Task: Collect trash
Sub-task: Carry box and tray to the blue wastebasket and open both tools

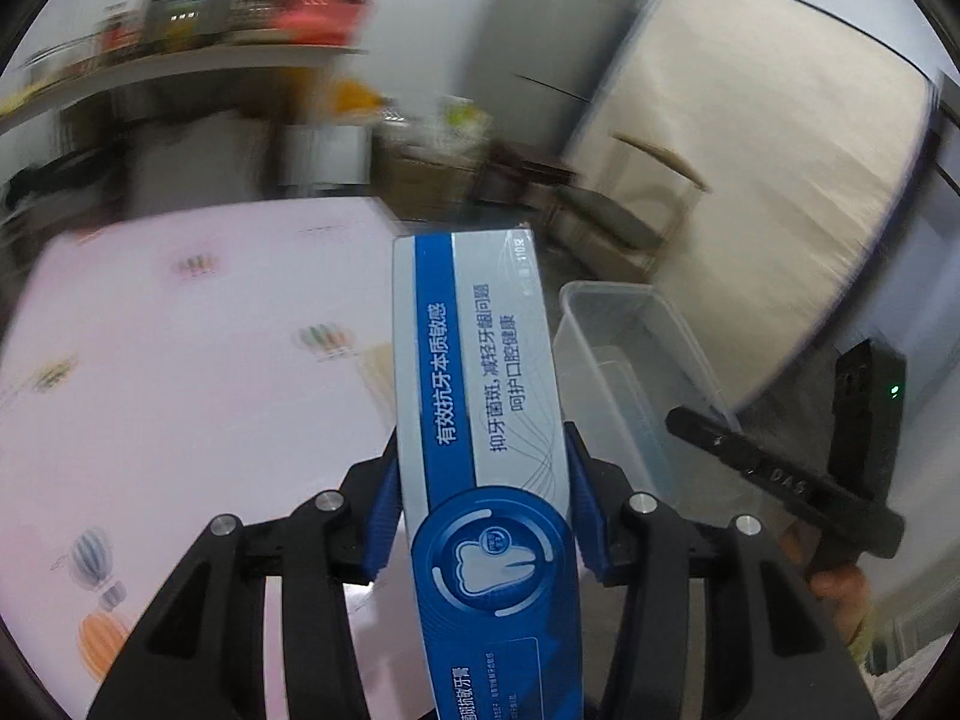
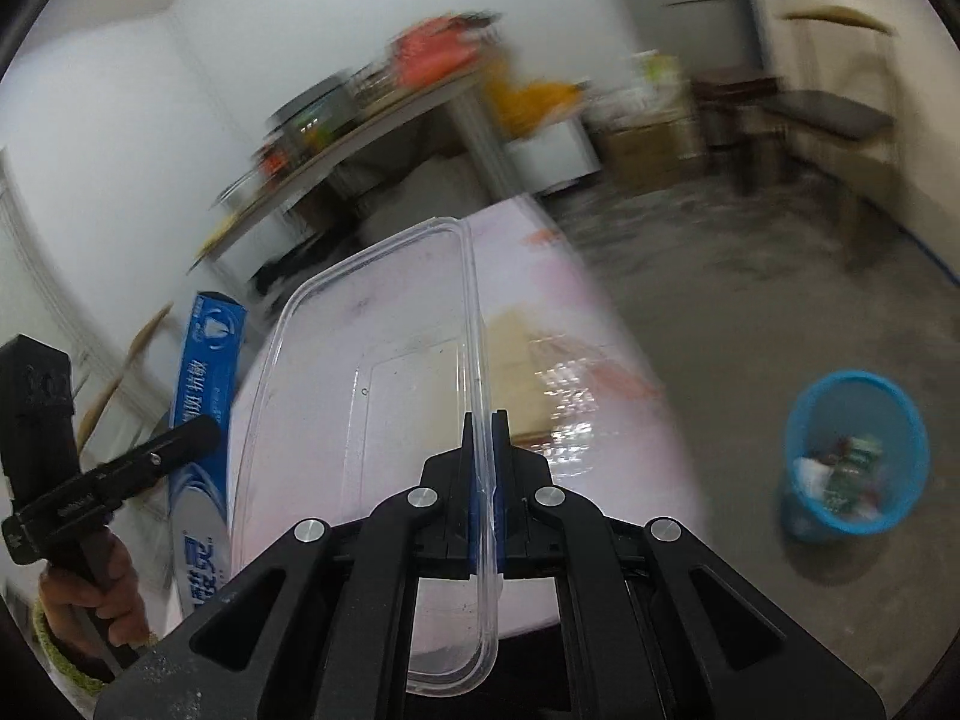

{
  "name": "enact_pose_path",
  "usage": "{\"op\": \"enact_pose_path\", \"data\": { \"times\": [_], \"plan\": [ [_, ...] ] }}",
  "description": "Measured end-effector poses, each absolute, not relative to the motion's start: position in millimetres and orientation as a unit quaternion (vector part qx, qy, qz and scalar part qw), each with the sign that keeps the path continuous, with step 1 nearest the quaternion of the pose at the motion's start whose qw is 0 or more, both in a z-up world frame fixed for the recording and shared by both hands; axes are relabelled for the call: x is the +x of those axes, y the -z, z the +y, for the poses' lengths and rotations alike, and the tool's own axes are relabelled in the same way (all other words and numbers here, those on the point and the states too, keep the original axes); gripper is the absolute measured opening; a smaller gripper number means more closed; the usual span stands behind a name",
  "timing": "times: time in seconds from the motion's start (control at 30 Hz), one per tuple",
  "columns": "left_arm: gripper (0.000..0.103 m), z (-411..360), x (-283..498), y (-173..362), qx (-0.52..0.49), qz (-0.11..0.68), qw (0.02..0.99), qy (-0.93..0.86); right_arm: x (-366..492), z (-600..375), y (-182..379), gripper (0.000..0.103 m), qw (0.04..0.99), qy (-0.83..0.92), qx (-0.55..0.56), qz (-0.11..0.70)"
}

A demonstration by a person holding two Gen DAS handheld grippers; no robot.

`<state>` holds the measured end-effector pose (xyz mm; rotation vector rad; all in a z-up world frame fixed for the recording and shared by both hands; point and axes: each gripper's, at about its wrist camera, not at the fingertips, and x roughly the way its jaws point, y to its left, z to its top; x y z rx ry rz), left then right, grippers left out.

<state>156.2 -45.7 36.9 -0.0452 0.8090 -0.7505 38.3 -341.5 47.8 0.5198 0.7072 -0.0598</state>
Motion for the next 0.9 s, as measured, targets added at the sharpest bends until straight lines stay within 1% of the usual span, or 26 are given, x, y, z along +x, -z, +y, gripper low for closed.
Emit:
{"op": "enact_pose_path", "data": {
  "times": [0.13, 0.23, 0.33, 0.43, 0.6, 0.73, 0.77, 0.8, 0.83, 0.87, 0.9],
  "plan": [
    [0.047, -151, 165, -37, 0.008, 0.401, 0.806, 0.435, -6, -423, -32, 0.003, 0.887, 0.132, 0.288, 0.335],
    [0.047, -234, 168, -23, 0.045, 0.423, 0.769, 0.478, -39, -477, -8, 0.003, 0.862, 0.21, 0.313, 0.339],
    [0.047, -313, 172, 6, 0.089, 0.454, 0.736, 0.494, -66, -520, 27, 0.003, 0.828, 0.271, 0.342, 0.352],
    [0.048, -386, 176, 51, 0.133, 0.493, 0.704, 0.493, -85, -553, 64, 0.003, 0.795, 0.306, 0.373, 0.368],
    [0.048, -455, 183, 111, 0.175, 0.531, 0.676, 0.48, -83, -585, 119, 0.003, 0.754, 0.326, 0.404, 0.403],
    [0.049, -505, 201, 140, 0.21, 0.53, 0.674, 0.47, -64, -609, 150, 0.003, 0.734, 0.341, 0.414, 0.417],
    [0.051, -513, 202, 145, 0.211, 0.529, 0.676, 0.467, -60, -616, 156, 0.005, 0.731, 0.343, 0.418, 0.415],
    [0.062, -520, 208, 148, 0.207, 0.528, 0.68, 0.464, -53, -625, 164, 0.008, 0.727, 0.351, 0.422, 0.412],
    [0.073, -520, 208, 151, 0.202, 0.525, 0.685, 0.462, -50, -634, 171, 0.014, 0.725, 0.358, 0.422, 0.411],
    [0.075, -523, 211, 150, 0.194, 0.517, 0.695, 0.461, -45, -643, 185, 0.02, 0.719, 0.365, 0.426, 0.411],
    [0.075, -524, 213, 149, 0.189, 0.509, 0.702, 0.461, -43, -649, 194, 0.032, 0.714, 0.369, 0.429, 0.412]
  ]
}}
